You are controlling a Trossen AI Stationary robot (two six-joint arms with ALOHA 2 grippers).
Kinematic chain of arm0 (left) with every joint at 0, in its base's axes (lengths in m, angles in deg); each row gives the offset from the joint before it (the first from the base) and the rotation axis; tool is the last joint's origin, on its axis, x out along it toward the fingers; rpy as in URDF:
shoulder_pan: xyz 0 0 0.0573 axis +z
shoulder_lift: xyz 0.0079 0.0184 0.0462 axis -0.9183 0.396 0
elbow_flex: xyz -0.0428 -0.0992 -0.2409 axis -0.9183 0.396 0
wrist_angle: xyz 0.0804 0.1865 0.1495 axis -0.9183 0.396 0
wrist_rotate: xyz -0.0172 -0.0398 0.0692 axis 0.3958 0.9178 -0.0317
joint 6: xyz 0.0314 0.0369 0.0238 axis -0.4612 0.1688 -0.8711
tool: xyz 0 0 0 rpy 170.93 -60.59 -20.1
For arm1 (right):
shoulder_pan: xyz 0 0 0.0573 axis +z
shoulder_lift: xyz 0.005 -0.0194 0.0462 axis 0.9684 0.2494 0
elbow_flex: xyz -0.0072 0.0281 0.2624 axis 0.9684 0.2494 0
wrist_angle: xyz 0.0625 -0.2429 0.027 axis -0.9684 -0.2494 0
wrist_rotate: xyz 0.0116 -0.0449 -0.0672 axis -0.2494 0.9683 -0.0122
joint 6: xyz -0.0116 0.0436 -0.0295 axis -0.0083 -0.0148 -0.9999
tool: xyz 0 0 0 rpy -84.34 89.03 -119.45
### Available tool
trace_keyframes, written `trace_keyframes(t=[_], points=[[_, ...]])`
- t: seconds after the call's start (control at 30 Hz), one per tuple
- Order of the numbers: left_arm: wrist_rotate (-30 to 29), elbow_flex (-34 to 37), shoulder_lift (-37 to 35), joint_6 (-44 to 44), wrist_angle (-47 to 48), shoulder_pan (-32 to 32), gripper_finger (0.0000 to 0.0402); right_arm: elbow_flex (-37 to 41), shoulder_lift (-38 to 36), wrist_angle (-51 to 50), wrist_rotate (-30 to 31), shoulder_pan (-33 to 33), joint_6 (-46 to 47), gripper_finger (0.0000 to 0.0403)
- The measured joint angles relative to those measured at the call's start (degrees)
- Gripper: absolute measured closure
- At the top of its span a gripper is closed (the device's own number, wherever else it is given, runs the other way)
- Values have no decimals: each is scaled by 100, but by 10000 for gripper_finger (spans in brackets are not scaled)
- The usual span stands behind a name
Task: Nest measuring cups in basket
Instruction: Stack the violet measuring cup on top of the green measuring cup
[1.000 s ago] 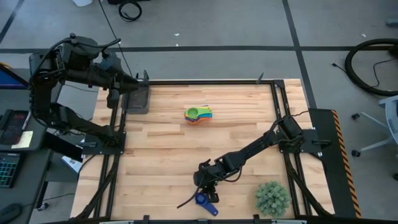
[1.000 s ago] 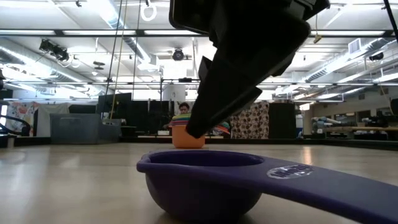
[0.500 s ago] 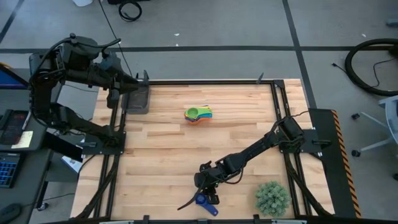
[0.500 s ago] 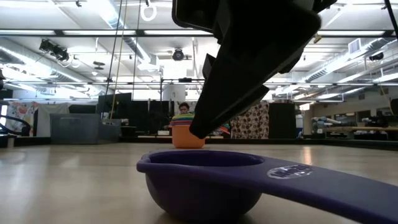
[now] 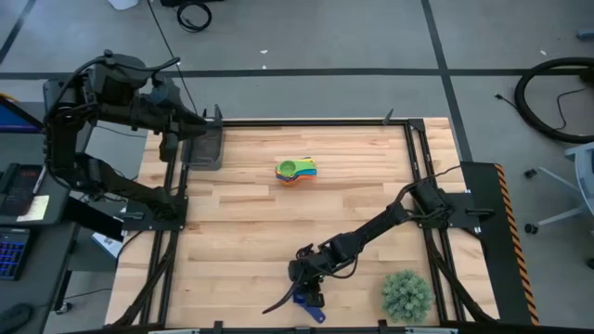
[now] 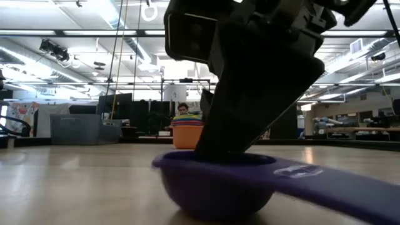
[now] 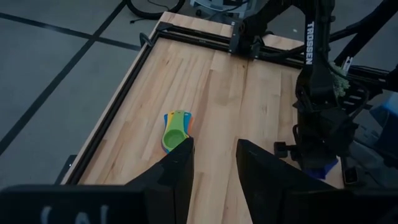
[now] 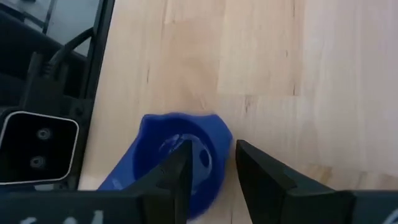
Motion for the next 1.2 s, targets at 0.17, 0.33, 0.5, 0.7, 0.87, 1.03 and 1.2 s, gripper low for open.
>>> trace_keyframes(t=[0.17, 0.33, 0.5, 0.7, 0.87, 1.03, 1.2], points=[[2, 0, 1, -1, -3, 0, 276, -22, 130, 126, 25, 37, 41, 276], [0, 0, 1, -3, -2, 0, 276, -18, 147, 125, 114, 28, 34, 313], [1, 0, 1, -8, -1, 0, 276, -37, 162, 101, 14, 4, 28, 382], [1, 0, 1, -10, -1, 0, 276, -26, 25, -151, -299, -143, -256, 382], [1, 0, 1, -1, -1, 0, 276, -9, -314, -864, -623, -449, -545, 382], [1, 0, -1, 0, -2, 0, 276, -11, -815, -1905, -624, -792, -1172, 382], [1, 2, 1, 4, -1, 0, 276, -17, -1488, -2688, -550, -1242, -1842, 382]])
